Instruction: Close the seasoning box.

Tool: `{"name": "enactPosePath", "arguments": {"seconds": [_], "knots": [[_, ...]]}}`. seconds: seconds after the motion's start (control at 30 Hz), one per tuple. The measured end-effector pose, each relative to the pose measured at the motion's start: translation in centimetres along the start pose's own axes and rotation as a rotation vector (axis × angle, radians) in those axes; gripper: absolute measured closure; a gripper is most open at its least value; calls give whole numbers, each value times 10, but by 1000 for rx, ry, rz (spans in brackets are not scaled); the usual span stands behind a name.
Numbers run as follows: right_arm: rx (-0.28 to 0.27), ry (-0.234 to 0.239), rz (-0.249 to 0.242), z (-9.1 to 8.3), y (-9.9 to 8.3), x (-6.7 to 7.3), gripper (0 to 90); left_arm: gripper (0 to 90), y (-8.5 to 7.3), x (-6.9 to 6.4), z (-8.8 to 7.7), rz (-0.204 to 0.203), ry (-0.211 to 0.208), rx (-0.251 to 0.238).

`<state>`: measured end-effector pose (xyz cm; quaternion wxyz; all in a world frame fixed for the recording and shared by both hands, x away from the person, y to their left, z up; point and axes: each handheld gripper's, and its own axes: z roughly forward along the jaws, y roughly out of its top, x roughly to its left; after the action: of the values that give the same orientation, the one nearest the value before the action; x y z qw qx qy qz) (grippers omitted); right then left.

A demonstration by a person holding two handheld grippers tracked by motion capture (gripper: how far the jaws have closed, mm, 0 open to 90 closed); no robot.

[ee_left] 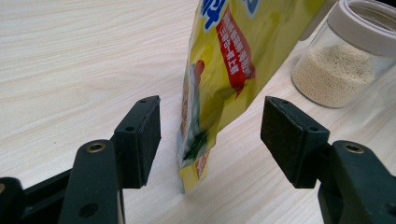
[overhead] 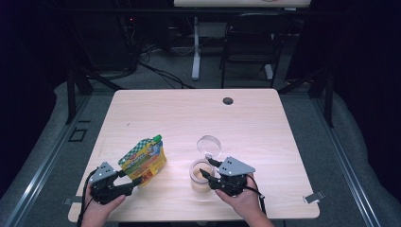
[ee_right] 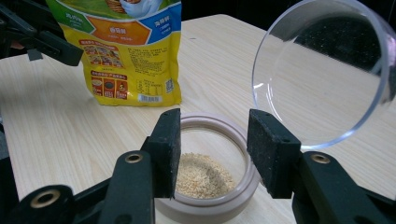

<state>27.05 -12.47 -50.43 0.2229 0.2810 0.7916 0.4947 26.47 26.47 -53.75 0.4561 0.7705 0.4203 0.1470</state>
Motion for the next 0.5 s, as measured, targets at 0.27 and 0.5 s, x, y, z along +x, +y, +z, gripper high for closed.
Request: {"name": "enactPosePath", "arguments": {"seconds": [0.27, 0.5], "knots": [[-2, -6, 45, -10, 4, -11, 550, 405, 0, -1, -1, -6, 13, 8], [14, -39, 72, -19, 6, -23, 564, 409, 1, -3, -2, 11, 13, 9]]}}
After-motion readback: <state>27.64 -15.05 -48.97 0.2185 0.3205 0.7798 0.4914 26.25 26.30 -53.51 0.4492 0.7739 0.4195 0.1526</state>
